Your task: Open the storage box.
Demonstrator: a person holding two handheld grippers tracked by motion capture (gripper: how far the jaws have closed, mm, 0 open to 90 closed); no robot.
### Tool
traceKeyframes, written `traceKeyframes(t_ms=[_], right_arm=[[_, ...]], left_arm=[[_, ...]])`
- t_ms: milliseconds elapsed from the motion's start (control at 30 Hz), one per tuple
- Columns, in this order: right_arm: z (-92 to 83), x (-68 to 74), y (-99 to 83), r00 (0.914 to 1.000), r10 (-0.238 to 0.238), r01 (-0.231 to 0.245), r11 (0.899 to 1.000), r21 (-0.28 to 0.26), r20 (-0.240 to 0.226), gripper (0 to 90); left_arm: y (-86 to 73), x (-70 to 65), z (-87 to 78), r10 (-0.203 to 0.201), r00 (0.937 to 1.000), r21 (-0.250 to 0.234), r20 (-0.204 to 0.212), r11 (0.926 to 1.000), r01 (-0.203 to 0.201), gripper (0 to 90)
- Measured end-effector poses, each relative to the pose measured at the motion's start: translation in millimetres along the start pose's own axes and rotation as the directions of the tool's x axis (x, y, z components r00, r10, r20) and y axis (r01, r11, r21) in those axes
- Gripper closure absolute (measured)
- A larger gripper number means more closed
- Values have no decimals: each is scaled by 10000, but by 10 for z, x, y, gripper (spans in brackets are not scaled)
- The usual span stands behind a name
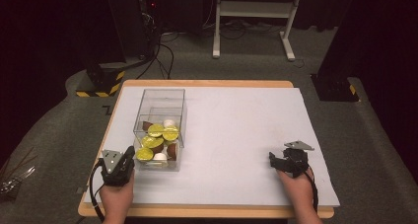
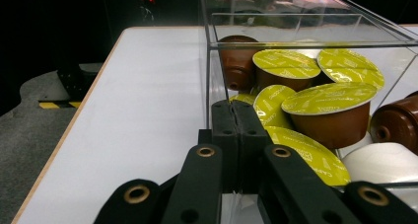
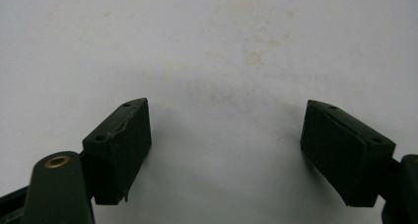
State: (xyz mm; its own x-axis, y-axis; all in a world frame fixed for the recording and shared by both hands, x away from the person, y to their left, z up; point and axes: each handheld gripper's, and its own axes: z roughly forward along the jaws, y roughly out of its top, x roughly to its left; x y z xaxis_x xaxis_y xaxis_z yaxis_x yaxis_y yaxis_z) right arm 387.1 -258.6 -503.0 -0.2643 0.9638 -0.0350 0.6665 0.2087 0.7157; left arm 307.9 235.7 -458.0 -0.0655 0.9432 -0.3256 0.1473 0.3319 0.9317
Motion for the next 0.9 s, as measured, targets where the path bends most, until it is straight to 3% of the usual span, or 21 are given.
traceKeyframes(t_ms=[533, 800, 900], right_arm=[[0, -1, 0, 10000, -3, 3, 10000, 2, -4, 196], [0, 0, 0, 10000, -22, 22, 10000, -4, 4, 196], [0, 0, 0, 10000, -23, 23, 10000, -6, 5, 197]], left_arm=[[-31, 13, -217, 6, 10000, 45, -44, 10000, -5, 897], [-33, 39, -268, -9, 9999, 99, 101, 10000, 8, 891], [-8, 51, -286, -105, 9990, 25, 431, 9999, 104, 832]])
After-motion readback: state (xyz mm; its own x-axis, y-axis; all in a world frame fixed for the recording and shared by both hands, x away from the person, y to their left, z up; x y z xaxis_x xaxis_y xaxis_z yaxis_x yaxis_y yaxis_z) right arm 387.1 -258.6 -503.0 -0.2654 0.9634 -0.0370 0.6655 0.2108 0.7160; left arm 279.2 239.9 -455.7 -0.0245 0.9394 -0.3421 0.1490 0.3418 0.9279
